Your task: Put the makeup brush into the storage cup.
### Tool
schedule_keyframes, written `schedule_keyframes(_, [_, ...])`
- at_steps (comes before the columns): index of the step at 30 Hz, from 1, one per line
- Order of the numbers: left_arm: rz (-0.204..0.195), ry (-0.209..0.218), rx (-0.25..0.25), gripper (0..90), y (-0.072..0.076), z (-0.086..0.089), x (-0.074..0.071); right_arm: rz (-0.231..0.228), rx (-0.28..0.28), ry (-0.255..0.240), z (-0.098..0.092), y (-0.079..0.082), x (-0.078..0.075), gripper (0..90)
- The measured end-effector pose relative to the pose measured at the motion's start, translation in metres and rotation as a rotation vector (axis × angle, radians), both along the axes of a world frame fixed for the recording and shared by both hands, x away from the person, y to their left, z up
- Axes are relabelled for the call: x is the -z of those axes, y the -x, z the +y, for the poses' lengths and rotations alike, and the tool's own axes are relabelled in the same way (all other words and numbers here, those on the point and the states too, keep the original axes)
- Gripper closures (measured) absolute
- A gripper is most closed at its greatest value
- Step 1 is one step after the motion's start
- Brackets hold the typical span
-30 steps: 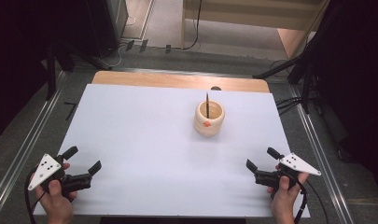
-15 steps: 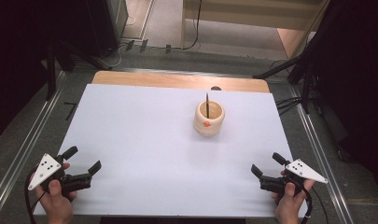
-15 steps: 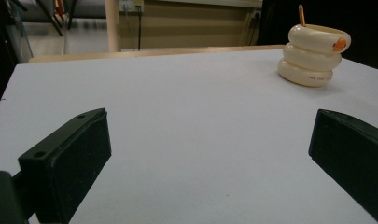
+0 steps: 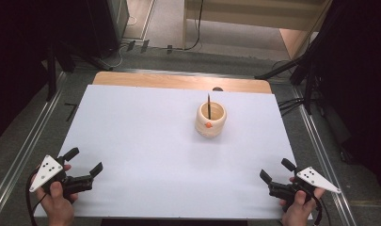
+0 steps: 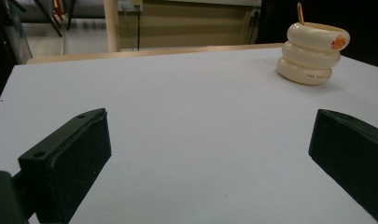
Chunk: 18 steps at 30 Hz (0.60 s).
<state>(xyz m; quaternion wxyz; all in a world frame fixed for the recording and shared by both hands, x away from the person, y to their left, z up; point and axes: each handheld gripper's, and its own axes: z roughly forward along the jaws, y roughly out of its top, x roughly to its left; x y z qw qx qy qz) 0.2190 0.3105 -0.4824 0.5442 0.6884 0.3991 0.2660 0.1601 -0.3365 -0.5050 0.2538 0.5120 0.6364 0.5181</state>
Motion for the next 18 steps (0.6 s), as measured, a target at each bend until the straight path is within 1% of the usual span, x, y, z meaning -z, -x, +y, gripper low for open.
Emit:
schedule_keyframes(4, [-0.003, 0.007, -0.004, 0.0, -0.0003, 0.0017, 0.0000, -0.003, 0.007, -0.009, -0.0019, 0.0039, -0.0001, 0.0])
schedule_keyframes(6, [0.000, 0.009, -0.004, 0.0, -0.0004, 0.0021, 0.0000, -0.010, 0.013, 0.002, -0.0018, 0.0057, -0.0013, 0.0])
schedule_keyframes(8, [-0.002, 0.007, -0.002, 0.0, -0.0004, 0.0015, 0.0000, -0.014, 0.013, -0.004, -0.0016, 0.0071, -0.0024, 0.0])
schedule_keyframes(14, [-0.003, 0.007, 0.003, 0.0, 0.0004, 0.0004, -0.0006, -0.011, 0.017, -0.008, -0.0012, 0.0063, -0.0011, 0.0])
schedule_keyframes(15, [-0.003, 0.010, 0.001, 0.0, 0.0003, 0.0010, -0.0006, -0.010, 0.009, -0.011, -0.0006, 0.0051, -0.0002, 0.0])
schedule_keyframes(17, [-0.001, 0.009, -0.001, 0.0, -0.0001, 0.0016, -0.0004, 0.002, -0.002, 0.001, 0.0017, 0.0028, 0.0003, 0.0])
schedule_keyframes(18, [-0.001, 0.009, -0.001, 0.0, -0.0001, 0.0016, -0.0004, 0.014, -0.005, 0.021, 0.0033, 0.0007, 0.0007, 0.0])
